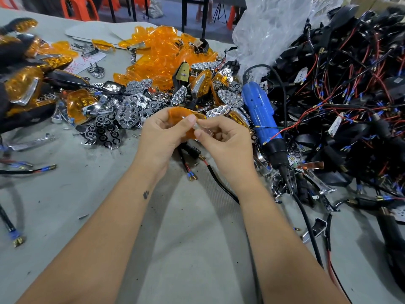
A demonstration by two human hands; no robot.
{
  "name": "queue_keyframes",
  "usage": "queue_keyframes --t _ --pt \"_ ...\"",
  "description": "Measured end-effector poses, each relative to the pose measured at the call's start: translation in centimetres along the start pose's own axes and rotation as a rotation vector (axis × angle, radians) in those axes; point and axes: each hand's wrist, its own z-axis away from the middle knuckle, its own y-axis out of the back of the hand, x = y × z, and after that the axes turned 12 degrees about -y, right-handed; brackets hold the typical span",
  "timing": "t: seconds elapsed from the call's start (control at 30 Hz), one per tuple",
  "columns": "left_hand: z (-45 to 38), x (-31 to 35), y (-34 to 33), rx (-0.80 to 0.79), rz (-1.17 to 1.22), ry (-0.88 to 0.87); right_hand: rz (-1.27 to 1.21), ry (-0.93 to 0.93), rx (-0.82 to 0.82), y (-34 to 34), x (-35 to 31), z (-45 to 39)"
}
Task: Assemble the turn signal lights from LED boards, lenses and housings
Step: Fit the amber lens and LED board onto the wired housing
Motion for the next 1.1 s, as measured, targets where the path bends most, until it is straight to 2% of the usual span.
queue_keyframes --t 0.23,0.37,0.5,0.67,1.1 --pt "-0.3 -0.2 0.4 0.033 0.018 -0.021 0.09 0.124 0.143 -0.4 -0.3 0.1" --pt "-0.6 0.0 0.7 0.059 0.16 -0.016 0.002 0.05 0.191 0.0 -0.8 0.2" --pt "-0.5 0.2 0.6 -0.018 0.281 -0.054 -0.089 -0.093 0.12 0.1 -1.3 0.2" --pt "-0.4 0.2 0.6 -0.099 0.287 -0.052 -0.172 -0.106 -0.014 0.1 -1.7 0.4" --pt "-0.4 -0.2 0.6 -0.074 0.249 -0.024 -0.133 -0.11 -0.011 0.2 -1.1 0.1"
